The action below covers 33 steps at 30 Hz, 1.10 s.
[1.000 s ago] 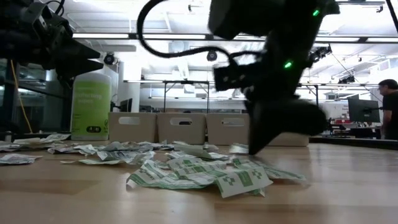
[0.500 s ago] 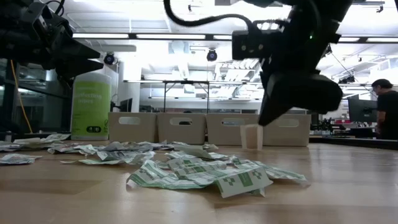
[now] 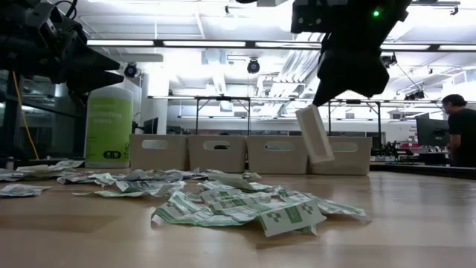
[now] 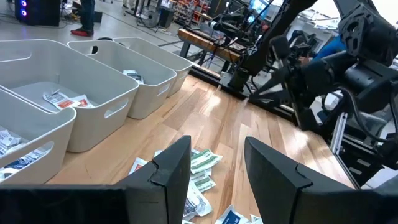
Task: Pick & Place First Aid Supplies
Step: Put the bandage into the right gray bin
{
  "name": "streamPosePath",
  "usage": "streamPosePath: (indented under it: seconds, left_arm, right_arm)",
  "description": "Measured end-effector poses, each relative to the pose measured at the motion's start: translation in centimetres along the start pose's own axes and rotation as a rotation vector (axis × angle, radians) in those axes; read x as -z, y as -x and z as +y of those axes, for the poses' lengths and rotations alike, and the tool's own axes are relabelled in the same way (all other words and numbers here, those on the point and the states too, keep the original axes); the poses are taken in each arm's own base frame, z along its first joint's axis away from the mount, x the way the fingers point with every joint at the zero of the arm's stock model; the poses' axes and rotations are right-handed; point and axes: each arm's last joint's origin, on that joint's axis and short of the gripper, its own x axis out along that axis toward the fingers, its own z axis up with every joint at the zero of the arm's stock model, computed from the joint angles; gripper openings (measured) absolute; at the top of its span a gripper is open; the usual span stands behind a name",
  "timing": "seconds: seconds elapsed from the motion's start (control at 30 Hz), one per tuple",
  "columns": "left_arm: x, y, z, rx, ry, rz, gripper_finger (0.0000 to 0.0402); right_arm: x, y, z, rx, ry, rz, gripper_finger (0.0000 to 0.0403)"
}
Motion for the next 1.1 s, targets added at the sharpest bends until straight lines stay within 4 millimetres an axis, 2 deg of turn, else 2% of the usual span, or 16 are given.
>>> streamPosePath:
  seconds: [0.23,0.63,0.83,1.1]
  left_arm:
    - [0.0,0.0,0.0,0.0,0.0,0.0,0.015]
    - [0.0,0.0,0.0,0.0,0.0,0.0,0.015]
    - [0.0,0.0,0.0,0.0,0.0,0.0,0.015]
    - [0.0,0.0,0.0,0.0,0.0,0.0,0.015]
  right_arm:
    - [0.7,0.5,-1.9,0.113,-0.002,0.015,0.0]
    - [0.6,1.0,-8.5,0.228,-0.062,0.063,0.0]
    - [-0.1,-0.6,-11.9,0.277,-0.077,0.115,0.0]
    - [-0.5,-4.6,-15.8,0.354,-0.11,0.265,0.0]
